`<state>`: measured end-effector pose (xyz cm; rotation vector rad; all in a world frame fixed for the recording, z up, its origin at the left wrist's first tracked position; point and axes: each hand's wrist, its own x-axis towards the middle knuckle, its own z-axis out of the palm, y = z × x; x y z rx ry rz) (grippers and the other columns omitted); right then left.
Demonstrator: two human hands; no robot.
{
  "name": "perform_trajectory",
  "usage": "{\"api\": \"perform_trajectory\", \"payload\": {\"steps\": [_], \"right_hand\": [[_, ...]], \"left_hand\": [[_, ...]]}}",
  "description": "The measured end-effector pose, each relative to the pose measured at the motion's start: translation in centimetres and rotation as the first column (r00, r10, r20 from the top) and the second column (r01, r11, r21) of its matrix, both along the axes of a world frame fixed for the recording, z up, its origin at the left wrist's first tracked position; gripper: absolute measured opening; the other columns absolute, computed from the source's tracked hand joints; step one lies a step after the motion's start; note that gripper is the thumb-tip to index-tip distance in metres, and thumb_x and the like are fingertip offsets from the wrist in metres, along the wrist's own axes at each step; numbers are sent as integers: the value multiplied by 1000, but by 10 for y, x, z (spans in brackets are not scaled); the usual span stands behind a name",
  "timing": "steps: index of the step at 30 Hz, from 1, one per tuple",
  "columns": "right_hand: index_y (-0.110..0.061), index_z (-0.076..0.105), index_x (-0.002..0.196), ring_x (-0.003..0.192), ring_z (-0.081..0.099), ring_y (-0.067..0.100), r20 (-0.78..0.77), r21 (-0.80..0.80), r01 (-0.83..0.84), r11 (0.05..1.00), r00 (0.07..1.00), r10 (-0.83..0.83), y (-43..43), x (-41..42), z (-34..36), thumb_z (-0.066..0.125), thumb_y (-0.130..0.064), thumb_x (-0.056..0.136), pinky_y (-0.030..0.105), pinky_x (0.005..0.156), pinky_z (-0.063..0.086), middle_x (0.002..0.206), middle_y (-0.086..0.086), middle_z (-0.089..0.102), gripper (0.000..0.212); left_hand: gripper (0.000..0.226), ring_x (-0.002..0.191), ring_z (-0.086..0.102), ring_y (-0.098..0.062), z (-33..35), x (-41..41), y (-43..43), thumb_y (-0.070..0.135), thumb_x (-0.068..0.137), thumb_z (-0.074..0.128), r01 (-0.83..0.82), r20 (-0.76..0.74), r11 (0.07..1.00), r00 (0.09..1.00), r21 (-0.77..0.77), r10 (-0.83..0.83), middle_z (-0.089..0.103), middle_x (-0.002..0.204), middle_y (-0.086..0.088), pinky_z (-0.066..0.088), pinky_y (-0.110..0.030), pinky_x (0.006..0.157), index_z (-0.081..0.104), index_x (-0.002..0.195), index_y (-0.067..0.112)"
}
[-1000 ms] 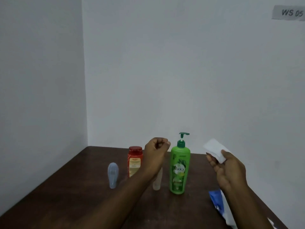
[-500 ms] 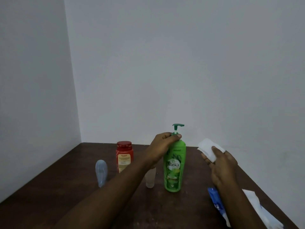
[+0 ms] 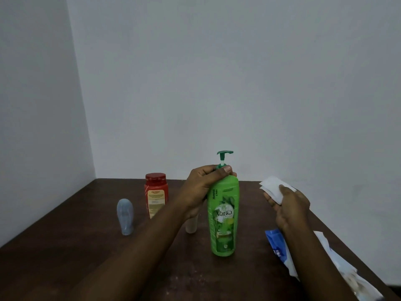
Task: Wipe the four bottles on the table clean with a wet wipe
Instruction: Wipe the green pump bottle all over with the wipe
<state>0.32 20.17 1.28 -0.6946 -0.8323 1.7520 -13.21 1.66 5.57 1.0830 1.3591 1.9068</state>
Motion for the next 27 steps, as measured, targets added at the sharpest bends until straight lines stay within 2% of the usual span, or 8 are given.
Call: {"api": "perform_trajectory", "payload": {"steps": [5,9,12,15,17,21,24,27], "right_hand": [[-5,61,124,95,68,27,29,54,-6,999,1000,4,2,-7,-4,61,-3,99,39,68,62,110,11,65,26],[-11,66,99,96,69,27,48,102,-36,994,998,31,-2,-15,-6,61,-4,99,43,76,60,108,11,69,8],[-12,65,94,95,69,27,56,134,-49,990,998,42,-8,-20,-4,60,-4,99,43,78,60,104,10,69,11],[-11,66,95,92,70,25,60,166,-66,984,997,57,-16,-20,-2,59,-4,99,40,73,59,102,10,70,11],[-15,69,98,94,71,25,73,218,-42,975,997,27,-24,-19,0,60,-6,99,41,76,59,104,9,73,13],[-21,76,110,100,73,14,210,575,48,817,956,-204,-54,-10,11,58,-13,98,35,89,58,106,-3,77,23],[-25,77,108,98,73,6,234,703,-31,710,954,-190,-82,-1,18,56,-9,101,23,86,57,106,-8,78,27],[-16,77,109,96,74,19,307,742,-95,664,928,-210,-103,7,11,59,-10,100,36,85,58,100,1,79,21]], "left_hand": [[27,90,73,-21,-15,3,-11,34,89,78,265,384,963,885,54,-265,75,107,-13,60,-36,85,74,96,8],[31,84,73,-21,-23,1,-15,40,88,75,454,423,890,801,32,-424,75,106,-12,60,-36,81,71,94,10],[32,90,73,-24,-31,-4,-16,41,87,75,465,432,885,790,40,-435,74,113,-15,60,-40,87,71,94,10],[35,107,68,-37,-41,-9,-16,43,89,76,459,441,885,781,73,-441,69,126,-18,45,-57,108,69,97,10],[36,111,67,-41,-43,-10,-17,46,96,66,448,441,890,784,85,-437,67,131,-19,41,-61,110,67,97,10],[40,105,70,-38,-42,-11,-20,50,100,58,410,450,905,792,109,-413,69,122,-17,47,-55,106,67,96,11],[44,100,71,-37,-43,-10,-20,51,102,54,376,462,920,801,108,-381,70,112,-13,54,-48,93,67,100,10],[46,95,70,-39,-43,-9,-22,52,101,53,341,493,931,793,127,-358,69,103,-14,60,-44,85,66,94,8]]}}
